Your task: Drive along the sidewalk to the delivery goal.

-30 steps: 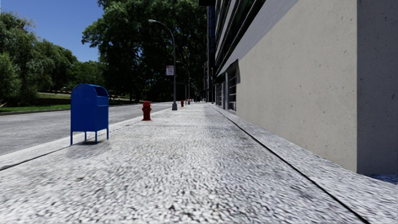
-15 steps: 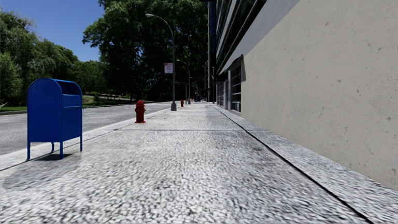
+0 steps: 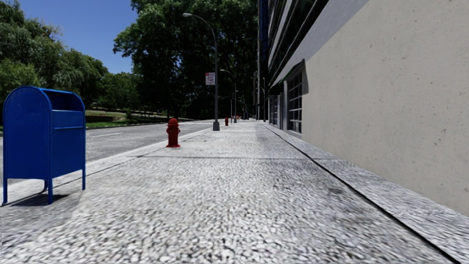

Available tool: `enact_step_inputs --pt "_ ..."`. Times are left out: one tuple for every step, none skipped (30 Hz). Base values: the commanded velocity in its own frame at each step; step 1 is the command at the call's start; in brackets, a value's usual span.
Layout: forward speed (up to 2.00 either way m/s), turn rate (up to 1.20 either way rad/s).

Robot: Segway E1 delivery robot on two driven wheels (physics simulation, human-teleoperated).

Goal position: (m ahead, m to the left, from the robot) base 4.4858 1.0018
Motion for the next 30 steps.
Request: enact_step_inputs --pt "1.07 0.06" --pt "1.07 0.05" --pt "1.07 0.12" --pt "1.07 0.22" --pt "1.07 0.26" --pt "1.07 0.26" --pt "1.07 0.29" --pt "1.07 0.29" --pt "1.07 0.29" --pt "1.07 0.29" --pt "1.07 0.29" --pt "1.07 0.29" --pt "1.07 0.09" --pt "1.07 0.03" --pt "1.07 0.02" --pt "1.07 0.02" --pt "1.07 0.01" --pt "1.07 0.01" --pt "1.07 0.0" --pt "1.07 0.0" --pt "1.07 0.0" --pt "1.07 0.0" --pt "1.07 0.0" --pt "1.07 0.0" --pt "1.07 0.0" --pt "1.07 0.0" --pt "1.07 0.0" --pt "1.07 0.0" --pt "1.07 0.0" --pt "1.07 0.0"
